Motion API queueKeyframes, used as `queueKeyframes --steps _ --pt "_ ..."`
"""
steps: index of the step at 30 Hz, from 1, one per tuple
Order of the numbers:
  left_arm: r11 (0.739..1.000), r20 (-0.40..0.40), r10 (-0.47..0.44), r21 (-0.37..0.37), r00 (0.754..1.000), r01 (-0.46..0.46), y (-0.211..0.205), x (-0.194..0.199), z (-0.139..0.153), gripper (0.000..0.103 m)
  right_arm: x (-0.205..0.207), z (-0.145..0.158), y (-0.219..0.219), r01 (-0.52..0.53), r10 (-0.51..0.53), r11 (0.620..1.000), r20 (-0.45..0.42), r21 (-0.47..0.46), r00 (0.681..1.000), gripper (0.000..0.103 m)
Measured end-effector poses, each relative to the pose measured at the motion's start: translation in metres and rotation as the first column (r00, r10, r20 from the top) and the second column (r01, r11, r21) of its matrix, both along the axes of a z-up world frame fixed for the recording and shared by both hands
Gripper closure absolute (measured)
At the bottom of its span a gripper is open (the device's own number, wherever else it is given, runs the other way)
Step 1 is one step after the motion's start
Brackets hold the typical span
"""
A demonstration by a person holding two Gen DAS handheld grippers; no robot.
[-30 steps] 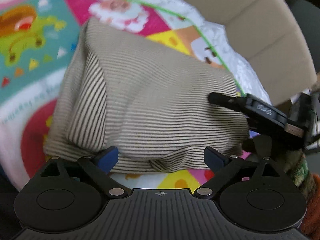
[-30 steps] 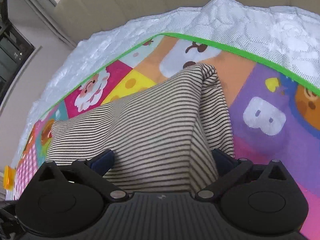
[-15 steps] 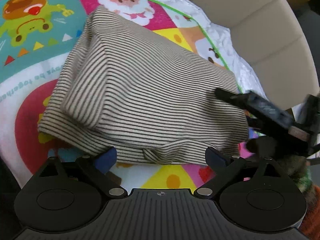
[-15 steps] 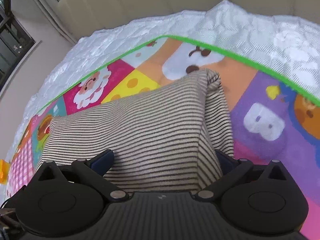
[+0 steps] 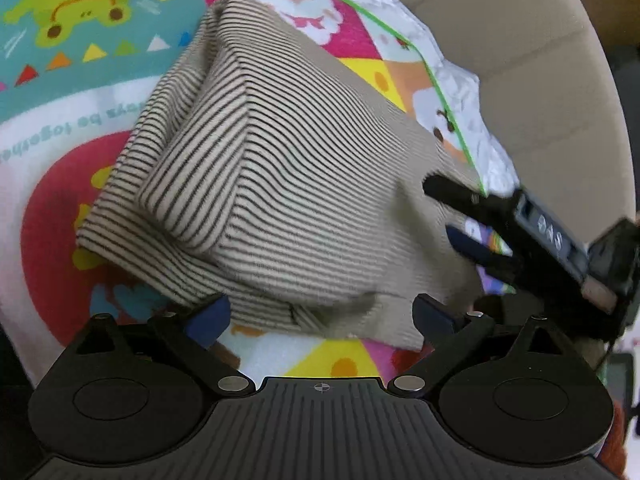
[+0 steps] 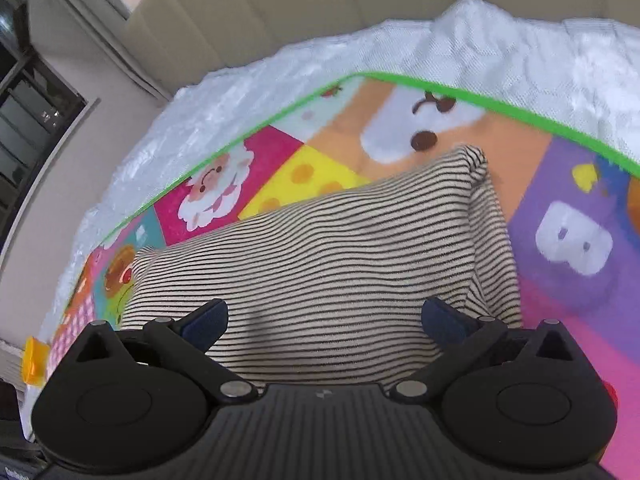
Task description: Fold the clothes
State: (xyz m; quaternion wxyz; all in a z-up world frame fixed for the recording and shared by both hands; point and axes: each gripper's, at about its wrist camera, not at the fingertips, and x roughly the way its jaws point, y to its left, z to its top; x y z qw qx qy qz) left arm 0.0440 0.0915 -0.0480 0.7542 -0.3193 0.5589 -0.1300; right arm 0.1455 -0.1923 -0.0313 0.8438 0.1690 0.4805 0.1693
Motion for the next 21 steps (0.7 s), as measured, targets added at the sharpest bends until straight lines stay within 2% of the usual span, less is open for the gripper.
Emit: queueKeyframes --steps 3,5,7,9,11,14,17,21 --pt "0.999 0.012 0.043 -0.026 0.999 -0.043 0.003 0.008 -0.002 0.001 0.001 0.002 0.004 -0.054 0.053 0.997 -0.016 -0.048 0.998 0.000" --pt "0.999 0.076 0.048 0.005 0.996 -0.049 0.003 0.013 0.003 0.001 0.003 0.010 0.003 -0.061 0.060 0.997 -0.009 -0.044 0.998 0.000" --pt "0.998 0.103 0.048 0.028 0.994 -0.051 0.004 0.022 0.004 0.001 0.006 0.027 -0.005 -0.026 0.028 0.999 0.065 -0.039 0.998 0.000" --pt "0.998 0.103 0.052 0.031 0.993 -0.055 0.005 0.031 0.002 0.001 0.016 0.041 -0.012 0.016 -0.004 0.996 0.141 -0.084 0.990 0.000" --pt "0.997 0.133 0.040 0.053 0.990 -0.047 0.005 0.041 0.005 0.001 0.032 0.048 -0.018 0.050 -0.026 0.990 0.177 -0.130 0.984 0.000" --pt "0.995 0.177 0.030 0.086 0.984 -0.046 0.009 0.062 0.007 0.002 0.060 0.041 -0.026 0.096 -0.050 0.967 0.194 -0.235 0.980 0.000" --pt "0.993 0.209 0.023 0.110 0.978 -0.047 0.015 0.096 0.006 0.002 0.082 0.022 -0.027 0.095 -0.029 0.933 0.190 -0.348 0.981 0.000" --pt "0.986 0.275 -0.037 0.166 0.961 -0.010 0.017 0.154 0.004 0.002 0.088 -0.002 -0.028 0.062 -0.003 0.918 0.149 -0.393 0.989 0.000"
